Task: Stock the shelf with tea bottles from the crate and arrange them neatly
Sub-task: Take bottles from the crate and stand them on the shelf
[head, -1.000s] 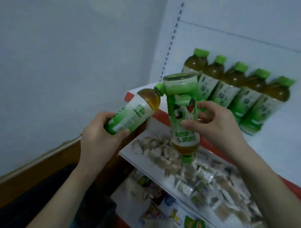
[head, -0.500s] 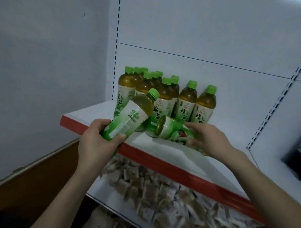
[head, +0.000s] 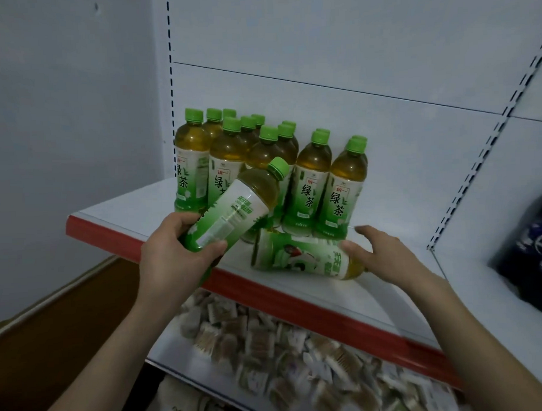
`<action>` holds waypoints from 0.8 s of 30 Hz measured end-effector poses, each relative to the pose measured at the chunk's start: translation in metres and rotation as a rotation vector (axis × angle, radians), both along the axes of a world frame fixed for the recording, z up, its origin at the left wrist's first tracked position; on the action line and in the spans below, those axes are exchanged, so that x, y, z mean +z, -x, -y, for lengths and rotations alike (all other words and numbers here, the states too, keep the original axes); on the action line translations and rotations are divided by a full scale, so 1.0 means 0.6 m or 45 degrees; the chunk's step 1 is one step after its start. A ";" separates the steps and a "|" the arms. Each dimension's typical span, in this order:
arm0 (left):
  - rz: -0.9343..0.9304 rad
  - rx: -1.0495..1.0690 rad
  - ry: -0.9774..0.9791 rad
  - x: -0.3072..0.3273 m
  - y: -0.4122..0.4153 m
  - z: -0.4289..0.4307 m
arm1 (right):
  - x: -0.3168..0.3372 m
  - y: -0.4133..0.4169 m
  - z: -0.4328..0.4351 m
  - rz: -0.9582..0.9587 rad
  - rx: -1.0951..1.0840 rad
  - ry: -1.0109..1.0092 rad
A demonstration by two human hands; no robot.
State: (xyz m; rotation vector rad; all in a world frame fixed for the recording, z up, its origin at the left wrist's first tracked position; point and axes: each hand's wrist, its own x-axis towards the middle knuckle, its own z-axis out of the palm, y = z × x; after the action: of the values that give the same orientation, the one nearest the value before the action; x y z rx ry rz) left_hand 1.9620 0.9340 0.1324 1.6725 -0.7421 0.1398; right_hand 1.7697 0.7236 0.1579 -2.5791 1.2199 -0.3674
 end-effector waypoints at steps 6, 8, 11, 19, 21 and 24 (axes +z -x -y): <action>0.060 -0.072 -0.022 -0.003 -0.014 0.009 | -0.035 0.028 0.024 0.293 -0.294 -0.277; 0.075 -0.098 -0.010 -0.005 -0.020 0.010 | -0.047 0.031 0.021 0.655 -0.345 -0.435; 0.080 -0.127 0.016 -0.005 -0.027 0.011 | -0.055 0.033 0.014 1.038 -0.415 -0.644; 0.055 -0.205 0.062 -0.003 -0.032 0.023 | 0.006 -0.003 0.012 1.616 -0.357 -0.758; 0.048 -0.223 0.080 -0.001 -0.031 0.025 | 0.022 -0.017 0.010 1.623 -0.294 -0.667; 0.046 -0.238 0.105 0.001 -0.029 0.025 | 0.061 -0.034 0.004 1.568 -0.144 -0.498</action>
State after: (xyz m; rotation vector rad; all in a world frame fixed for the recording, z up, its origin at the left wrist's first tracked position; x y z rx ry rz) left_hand 1.9796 0.9190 0.1329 1.5178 -0.9044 0.0676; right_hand 1.7903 0.7209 0.1947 -1.4247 0.7955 -1.3074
